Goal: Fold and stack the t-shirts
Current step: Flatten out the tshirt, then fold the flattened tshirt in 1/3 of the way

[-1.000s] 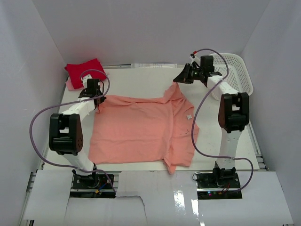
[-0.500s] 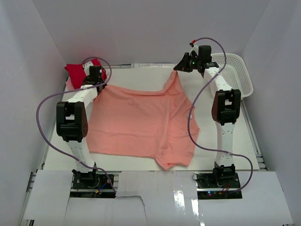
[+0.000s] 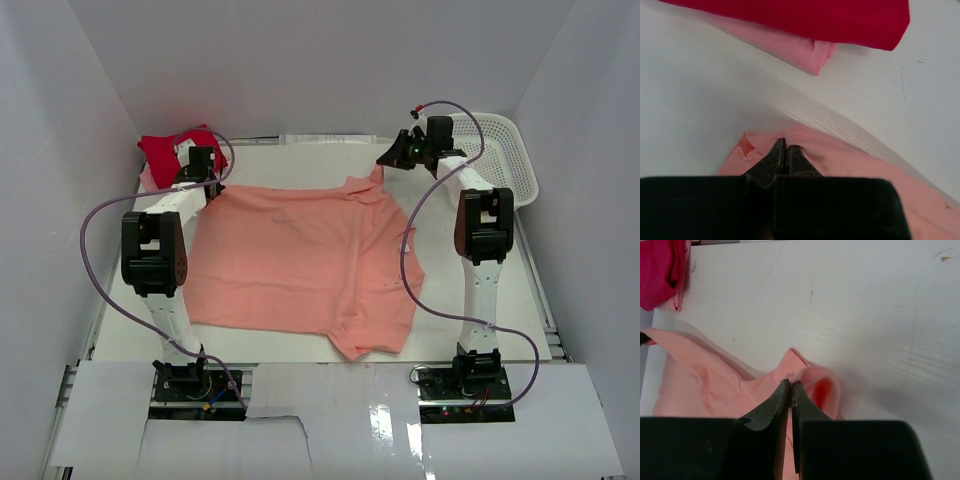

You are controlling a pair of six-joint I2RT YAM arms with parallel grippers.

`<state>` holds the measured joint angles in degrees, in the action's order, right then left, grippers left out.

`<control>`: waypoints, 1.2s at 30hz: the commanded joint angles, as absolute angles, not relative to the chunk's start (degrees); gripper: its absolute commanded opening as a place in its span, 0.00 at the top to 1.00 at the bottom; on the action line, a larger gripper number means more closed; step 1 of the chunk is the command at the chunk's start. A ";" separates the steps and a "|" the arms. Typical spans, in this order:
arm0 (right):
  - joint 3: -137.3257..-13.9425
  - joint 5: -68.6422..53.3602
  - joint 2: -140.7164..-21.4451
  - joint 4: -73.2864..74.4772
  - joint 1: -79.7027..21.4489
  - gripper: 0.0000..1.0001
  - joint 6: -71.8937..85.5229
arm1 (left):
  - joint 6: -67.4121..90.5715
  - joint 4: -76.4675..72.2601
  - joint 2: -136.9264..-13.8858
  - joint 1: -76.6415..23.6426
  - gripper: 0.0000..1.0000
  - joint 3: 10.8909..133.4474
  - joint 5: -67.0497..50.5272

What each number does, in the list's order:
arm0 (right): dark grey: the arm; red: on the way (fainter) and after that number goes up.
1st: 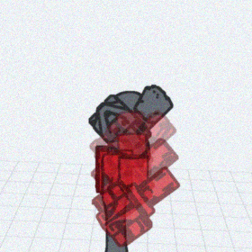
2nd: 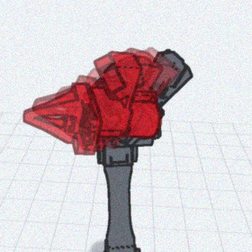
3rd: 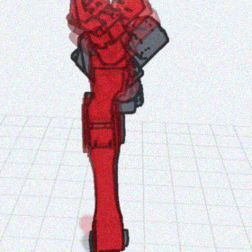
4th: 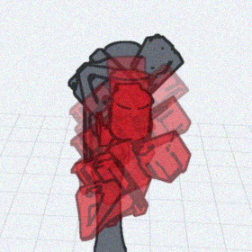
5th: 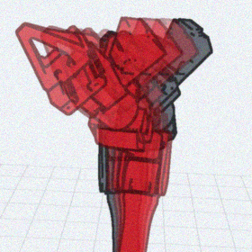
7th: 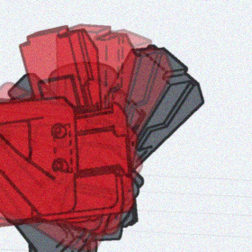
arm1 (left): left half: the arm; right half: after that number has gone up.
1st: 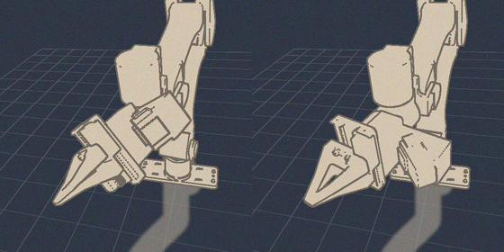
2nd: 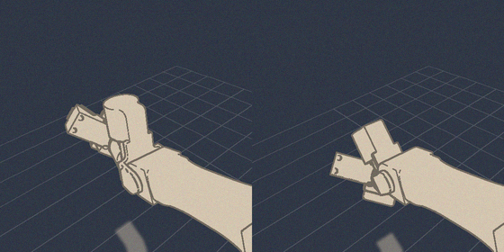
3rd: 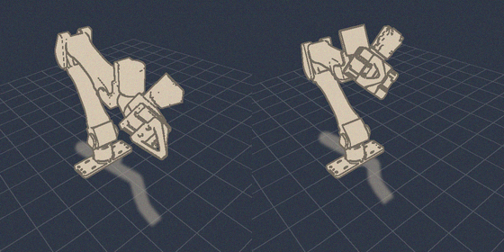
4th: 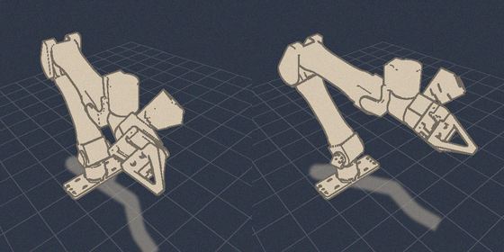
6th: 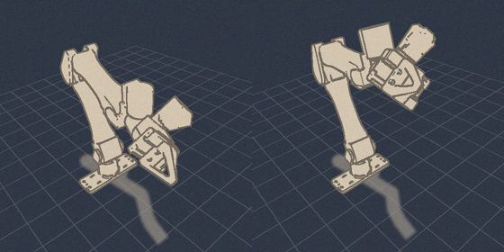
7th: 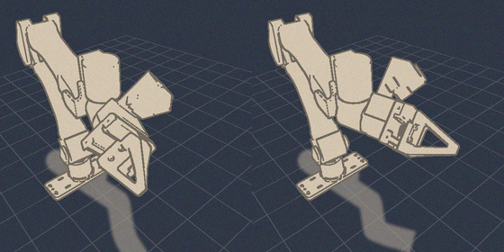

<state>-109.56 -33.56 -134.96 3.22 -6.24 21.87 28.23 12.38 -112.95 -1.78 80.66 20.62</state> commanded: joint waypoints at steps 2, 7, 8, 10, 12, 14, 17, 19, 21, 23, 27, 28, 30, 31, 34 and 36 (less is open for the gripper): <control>-121.98 -35.41 -139.11 4.57 -5.71 0.92 21.79 | 28.65 12.75 -113.73 -0.09 1.00 81.74 21.27; -124.54 -37.35 -141.68 1.86 -5.80 0.92 24.87 | 28.30 13.45 -114.34 2.20 1.00 83.75 21.71; -124.54 -38.31 -142.29 1.15 -5.89 0.92 26.09 | 28.21 13.62 -114.43 2.37 1.00 84.02 21.71; -124.98 -39.11 -143.26 0.70 -6.15 0.92 26.98 | 28.21 13.80 -114.61 2.90 1.00 84.37 21.36; -125.86 -39.11 -144.23 1.05 -6.68 0.92 26.89 | 28.13 13.80 -114.78 2.99 1.00 84.55 21.18; -125.51 -39.20 -144.49 0.88 -7.20 0.92 26.63 | 28.21 13.71 -115.13 2.99 1.00 84.55 20.83; -124.98 -39.20 -144.75 0.70 -7.56 0.92 26.46 | 28.21 13.62 -115.49 2.99 1.00 84.46 20.83; -125.51 -39.46 -145.19 0.88 -7.65 0.92 26.54 | 27.69 13.62 -115.84 2.99 1.00 84.55 20.74; -126.64 -39.73 -146.07 2.11 -7.73 0.92 26.28 | 27.69 13.71 -116.28 2.99 1.00 84.64 21.01; -126.74 -39.82 -146.42 2.72 -7.91 0.92 25.84 | 27.51 13.62 -116.72 2.99 1.00 84.73 20.40; -124.73 -39.55 -145.81 1.94 -8.09 0.92 25.14 | 27.60 13.71 -116.89 2.99 1.00 84.64 20.30; -124.28 -39.20 -145.29 1.59 -8.09 0.92 25.31 | 27.60 13.71 -116.89 2.99 1.00 84.64 20.39; -123.93 -39.02 -144.85 0.97 -8.09 0.92 25.49 | 27.42 13.71 -116.81 2.99 1.00 84.46 20.74; -124.27 -38.85 -144.76 0.71 -8.09 0.92 25.75 | 27.42 13.71 -116.72 2.99 1.00 84.38 20.74; -124.54 -37.97 -144.49 -1.47 -8.09 0.92 26.98 | 27.42 13.71 -116.46 2.99 1.00 84.11 20.83; -124.54 -37.62 -144.67 -2.28 -8.09 0.92 28.21 | 27.42 13.71 -116.37 2.90 1.00 84.02 20.83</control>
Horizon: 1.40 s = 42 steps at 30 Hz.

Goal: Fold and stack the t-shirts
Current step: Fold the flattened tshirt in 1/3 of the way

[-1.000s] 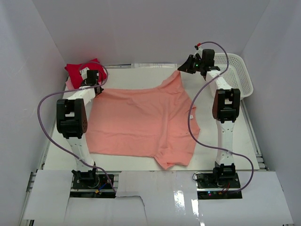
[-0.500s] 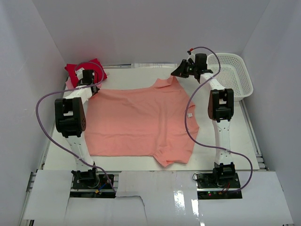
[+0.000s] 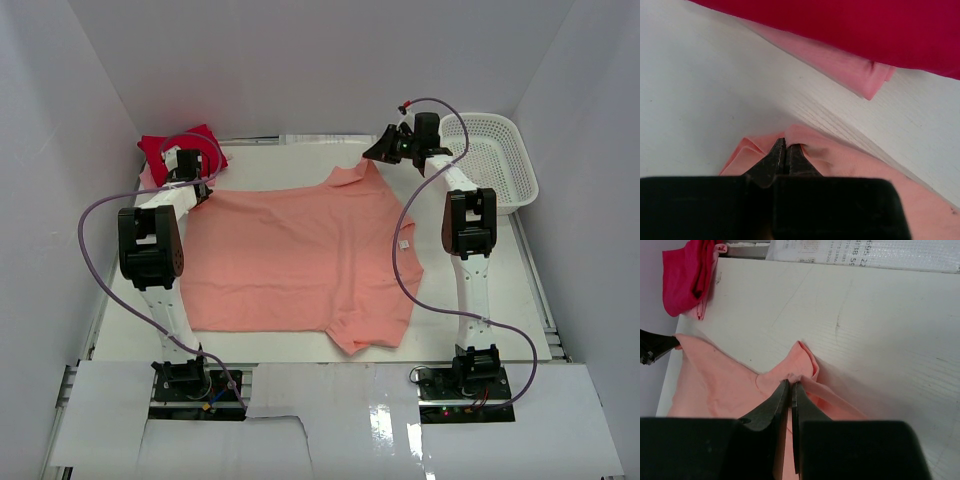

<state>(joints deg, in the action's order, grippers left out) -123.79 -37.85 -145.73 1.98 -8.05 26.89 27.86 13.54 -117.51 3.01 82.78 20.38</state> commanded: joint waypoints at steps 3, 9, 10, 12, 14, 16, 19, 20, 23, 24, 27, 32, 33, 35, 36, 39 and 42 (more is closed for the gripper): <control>-124.37 -37.27 -145.02 -3.25 -8.17 0.92 29.26 | 27.25 13.80 -116.19 2.90 1.00 83.94 21.09; -121.20 -37.71 -145.11 -9.40 -8.35 0.92 34.62 | 27.07 13.80 -116.02 2.99 1.00 84.37 21.18; -120.68 -37.62 -145.11 -10.45 -8.35 0.92 35.85 | 26.98 13.80 -116.10 2.99 1.00 84.37 21.18; -120.23 -37.88 -145.28 -13.18 -8.44 0.92 37.70 | 26.81 13.88 -116.37 2.99 1.00 84.90 20.92; -120.85 -37.79 -145.98 -13.45 -8.70 0.92 39.02 | 26.72 13.89 -116.46 3.08 1.00 85.16 20.66; -121.38 -37.71 -146.07 -13.19 -9.05 0.92 38.42 | 26.54 13.97 -116.54 2.99 1.00 85.52 20.48; -121.38 -38.05 -145.72 -11.44 -9.58 0.92 36.66 | 25.40 14.32 -116.46 2.99 1.00 86.22 19.60; -121.20 -38.32 -145.64 -10.90 -9.75 0.92 35.61 | 24.44 14.59 -116.46 2.99 1.00 86.48 19.43; -118.84 -39.20 -144.41 -11.25 -9.76 0.92 34.90 | 24.26 16.08 -116.02 2.99 1.00 86.75 19.77; -118.13 -39.20 -143.53 -11.25 -9.84 0.92 34.63 | 24.26 16.34 -115.84 2.99 1.00 86.57 20.04; -115.67 -39.37 -141.25 -11.08 -9.76 0.92 33.40 | 24.34 17.22 -114.87 2.99 1.00 85.96 20.48; -115.49 -38.94 -136.86 -5.72 -9.67 0.92 28.14 | 24.08 18.02 -113.56 2.99 1.00 85.35 20.39; -114.62 -38.59 -134.76 -4.23 -9.67 0.92 26.38 | 24.08 18.02 -113.38 2.99 1.00 85.17 20.39; -112.69 -37.62 -132.46 -4.22 -9.67 0.92 25.23 | 24.17 18.02 -113.20 2.99 1.00 84.73 20.13; -111.28 -37.27 -130.80 -4.22 -9.67 0.92 24.70 | 24.08 18.10 -113.20 2.99 1.00 84.73 19.87; -110.65 -36.91 -129.21 -4.13 -9.58 0.92 23.73 | 24.17 18.46 -113.55 2.99 1.00 84.73 19.25; -110.48 -37.44 -128.50 -3.96 -9.58 0.92 23.55 | 24.26 18.72 -113.29 2.99 1.00 84.55 19.51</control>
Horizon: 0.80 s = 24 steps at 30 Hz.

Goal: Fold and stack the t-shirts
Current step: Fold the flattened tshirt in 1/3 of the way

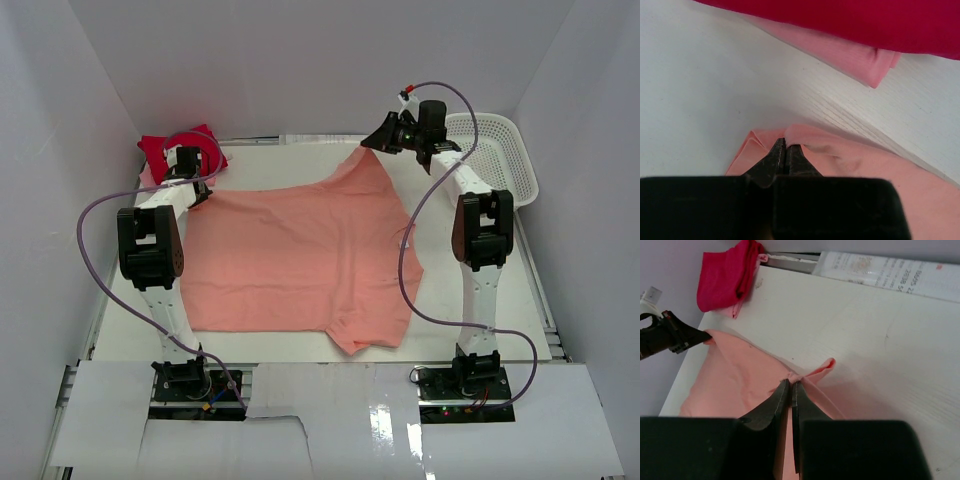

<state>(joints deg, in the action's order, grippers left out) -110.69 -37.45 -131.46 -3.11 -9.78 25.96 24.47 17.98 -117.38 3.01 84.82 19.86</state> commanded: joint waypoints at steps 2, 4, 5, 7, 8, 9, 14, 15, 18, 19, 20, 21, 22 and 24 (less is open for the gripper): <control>-110.04 -37.62 -127.88 -3.96 -9.58 0.92 23.38 | 23.91 18.89 -112.94 2.90 1.00 84.38 19.86; -109.08 -37.44 -126.92 -4.04 -9.58 0.92 23.20 | 23.73 18.98 -112.76 2.99 1.00 84.46 20.13; -108.81 -37.44 -126.31 -4.04 -9.58 0.92 23.03 | 23.73 19.16 -112.50 2.99 1.00 84.38 20.30; -107.76 -37.27 -125.69 -4.13 -9.41 0.92 22.85 | 23.82 19.42 -112.24 2.99 1.00 84.29 20.30; -107.32 -37.18 -124.99 -4.22 -9.23 0.92 22.68 | 23.82 19.68 -112.15 2.99 1.00 84.37 20.48; -106.97 -37.00 -124.63 -4.22 -9.05 0.92 22.68 | 23.82 19.95 -112.06 2.99 1.00 84.46 20.57; -104.68 -37.35 -123.22 -4.75 -7.74 0.92 22.67 | 23.56 21.27 -111.45 2.99 1.00 84.99 21.09; -104.33 -37.35 -122.96 -4.83 -7.65 0.92 22.68 | 23.38 21.53 -111.36 2.99 1.00 85.16 21.09; -103.45 -37.96 -122.52 -5.45 -7.12 0.92 23.11 | 23.38 22.41 -111.44 2.99 1.00 85.78 20.92; -103.36 -37.97 -122.43 -5.45 -7.12 0.92 23.12 | 23.38 22.59 -111.45 2.99 1.00 85.96 20.83; -103.36 -38.06 -122.17 -5.62 -7.03 0.92 23.20 | 23.38 23.02 -111.62 2.99 1.00 86.31 20.74; -103.27 -38.23 -122.08 -5.62 -6.94 0.92 23.20 | 23.20 23.29 -111.71 2.99 1.00 86.48 20.66; -103.18 -38.32 -121.91 -5.62 -6.94 0.92 23.29 | 23.29 23.55 -111.80 2.99 1.00 86.75 20.74; -102.66 -38.15 -121.20 -6.06 -6.77 0.92 23.38 | 23.12 24.17 -112.06 2.99 1.00 87.10 20.83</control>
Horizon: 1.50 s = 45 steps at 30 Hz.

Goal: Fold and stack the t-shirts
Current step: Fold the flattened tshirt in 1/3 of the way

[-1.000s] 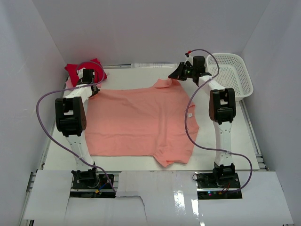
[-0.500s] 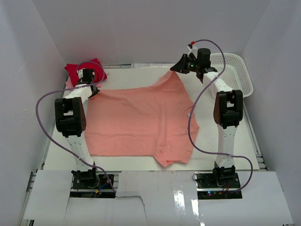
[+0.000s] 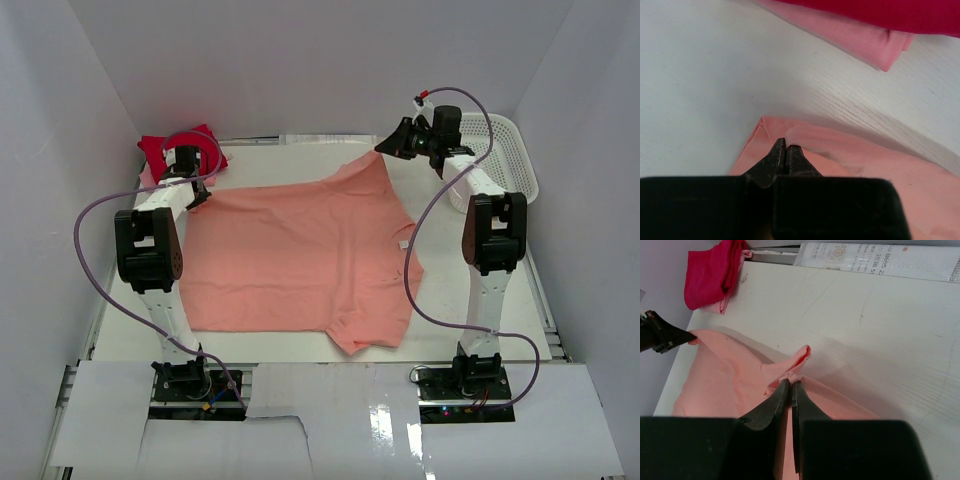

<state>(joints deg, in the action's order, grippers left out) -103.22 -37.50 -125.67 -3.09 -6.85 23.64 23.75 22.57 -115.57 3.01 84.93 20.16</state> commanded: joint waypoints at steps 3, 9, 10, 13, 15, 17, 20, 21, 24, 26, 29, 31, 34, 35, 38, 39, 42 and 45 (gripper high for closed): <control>-101.78 -38.32 -120.32 -6.76 -6.24 0.92 23.82 | 23.12 24.52 -112.06 2.99 1.00 87.19 20.92; -99.32 -38.93 -118.48 -8.08 -5.45 0.92 24.35 | 23.03 25.22 -112.06 2.99 1.00 87.36 21.01; -98.27 -38.85 -118.22 -8.61 -5.36 0.92 24.43 | 23.03 25.57 -112.06 2.99 1.00 87.54 21.01; -96.86 -39.02 -117.07 -9.49 -5.01 0.92 24.87 | 22.85 26.19 -112.06 2.99 1.00 88.06 21.09; -96.50 -39.11 -116.72 -9.67 -4.75 0.92 24.96 | 22.76 26.63 -112.32 2.99 1.00 88.59 20.92; -96.07 -39.20 -116.19 -9.84 -4.48 0.92 25.14 | 22.59 27.24 -112.67 2.90 1.00 89.47 20.83; -95.28 -39.29 -115.23 -10.11 -4.13 0.92 25.14 | 22.24 28.12 -113.46 2.99 1.00 91.14 20.04; -95.10 -39.29 -115.05 -10.28 -3.96 0.92 25.22 | 22.15 28.47 -113.81 2.90 1.00 91.66 19.69; -94.40 -39.64 -114.35 -11.16 -3.52 0.92 25.84 | 21.71 30.14 -115.22 2.99 1.00 94.39 19.16; -94.13 -39.82 -114.00 -11.42 -3.43 0.92 26.01 | 21.53 31.29 -116.10 2.99 1.00 96.06 18.90; -92.73 -39.99 -113.38 -12.13 -3.43 0.92 26.28 | 20.92 32.17 -116.63 2.99 1.00 96.77 18.90; -92.02 -40.08 -112.85 -12.66 -3.43 0.92 26.28 | 20.48 32.52 -116.54 2.99 1.00 96.59 19.33; -91.15 -40.08 -112.06 -12.92 -3.43 0.92 26.28 | 20.48 32.87 -116.46 2.99 1.00 96.33 19.51; -90.88 -40.17 -111.80 -13.01 -3.43 0.92 26.28 | 20.39 32.96 -116.28 2.99 1.00 96.07 19.51; -89.21 -40.08 -110.48 -13.27 -3.43 0.92 26.02 | 20.65 33.05 -115.84 2.90 1.00 95.45 19.34; -88.25 -39.99 -109.61 -13.45 -3.43 0.92 25.93 | 20.83 33.05 -115.67 2.99 1.00 94.93 19.34; -87.02 -39.90 -108.20 -13.36 -3.34 0.92 25.66 | 20.92 33.22 -115.23 2.99 1.00 94.13 19.51; -84.73 -39.99 -106.44 -14.06 -3.34 0.92 25.58 | 21.01 33.31 -114.87 2.99 1.00 93.69 19.34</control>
